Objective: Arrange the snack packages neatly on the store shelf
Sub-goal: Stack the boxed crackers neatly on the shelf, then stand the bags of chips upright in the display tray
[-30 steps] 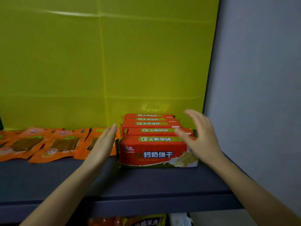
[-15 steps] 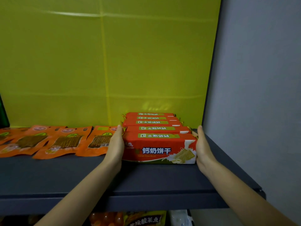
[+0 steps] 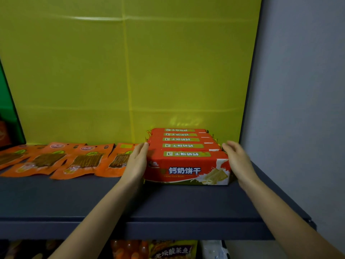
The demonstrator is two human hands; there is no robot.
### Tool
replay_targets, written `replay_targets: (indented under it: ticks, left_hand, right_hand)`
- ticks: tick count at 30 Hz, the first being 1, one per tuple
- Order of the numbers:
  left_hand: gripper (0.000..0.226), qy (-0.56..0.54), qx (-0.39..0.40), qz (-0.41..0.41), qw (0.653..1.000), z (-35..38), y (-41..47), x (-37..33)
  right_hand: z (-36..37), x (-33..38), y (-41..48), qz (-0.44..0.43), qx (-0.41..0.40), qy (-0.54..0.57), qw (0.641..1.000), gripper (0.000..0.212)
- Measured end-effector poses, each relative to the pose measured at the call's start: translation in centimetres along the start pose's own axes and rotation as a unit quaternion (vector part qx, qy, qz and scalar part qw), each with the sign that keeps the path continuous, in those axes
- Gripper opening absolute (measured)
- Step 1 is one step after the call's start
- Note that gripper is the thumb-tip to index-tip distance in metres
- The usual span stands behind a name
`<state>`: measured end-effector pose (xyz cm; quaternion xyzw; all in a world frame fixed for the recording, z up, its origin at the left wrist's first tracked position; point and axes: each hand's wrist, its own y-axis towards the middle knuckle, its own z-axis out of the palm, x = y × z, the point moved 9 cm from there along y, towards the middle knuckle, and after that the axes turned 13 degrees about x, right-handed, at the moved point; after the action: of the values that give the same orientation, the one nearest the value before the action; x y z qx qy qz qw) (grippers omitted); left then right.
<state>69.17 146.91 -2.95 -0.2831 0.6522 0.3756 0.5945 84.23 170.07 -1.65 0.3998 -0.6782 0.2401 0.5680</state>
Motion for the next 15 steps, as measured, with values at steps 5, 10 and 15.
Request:
replay_targets:
  ticks: [5, 10, 15]
  left_hand:
    - [0.03, 0.416, -0.094, 0.12, 0.897, -3.4, -1.5, -5.0]
    - [0.027, 0.617, -0.156, 0.116, 0.763, -6.8, -4.5, -7.4]
    - [0.027, 0.649, -0.201, 0.089, 0.728, -13.4, -9.2, -7.5]
  right_hand:
    - [0.7, 7.7, -1.7, -0.172, -0.028, -0.277, 0.945, 0.034]
    - [8.8, 11.4, -3.4, -0.269, 0.081, -0.361, 0.889, 0.023]
    - [19.7, 12.3, -4.7, -0.33, 0.194, -0.358, 0.852, 0.021]
